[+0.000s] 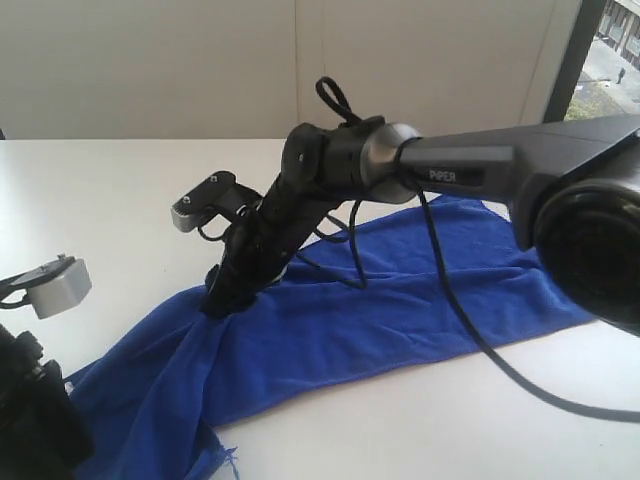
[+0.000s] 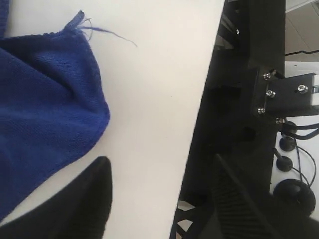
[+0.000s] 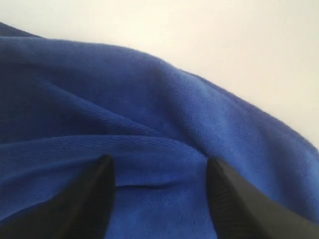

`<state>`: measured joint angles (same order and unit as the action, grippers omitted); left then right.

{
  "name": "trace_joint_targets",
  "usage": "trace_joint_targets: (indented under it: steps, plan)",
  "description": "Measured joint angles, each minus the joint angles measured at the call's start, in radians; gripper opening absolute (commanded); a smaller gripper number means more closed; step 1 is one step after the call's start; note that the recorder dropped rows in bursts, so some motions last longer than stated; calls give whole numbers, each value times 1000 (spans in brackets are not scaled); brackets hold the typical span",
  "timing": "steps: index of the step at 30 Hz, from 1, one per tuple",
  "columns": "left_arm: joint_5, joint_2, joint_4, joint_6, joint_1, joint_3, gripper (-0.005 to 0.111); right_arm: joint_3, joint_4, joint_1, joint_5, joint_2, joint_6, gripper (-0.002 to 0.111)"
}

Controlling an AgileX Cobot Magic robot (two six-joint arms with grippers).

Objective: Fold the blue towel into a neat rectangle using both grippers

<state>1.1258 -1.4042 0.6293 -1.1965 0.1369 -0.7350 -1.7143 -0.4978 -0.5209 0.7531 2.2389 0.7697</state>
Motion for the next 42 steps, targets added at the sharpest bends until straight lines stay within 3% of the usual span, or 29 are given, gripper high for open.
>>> trace_joint_targets:
  steps: [5,12,22,35,42]
  plan:
    - [-152,0,-55,110,0,-38,0,0,48,0,43,-81,-14,46]
    - [-353,-30,-170,289,0,-15,0,2,320,0,159,-121,-208,26]
    - [-552,-109,-308,493,0,10,0,22,371,0,188,-121,-258,5]
    - [-698,-199,-347,511,0,10,0,26,498,3,188,-118,-347,1]
    - [-786,-230,-481,567,2,10,0,26,514,37,222,-118,-351,1]
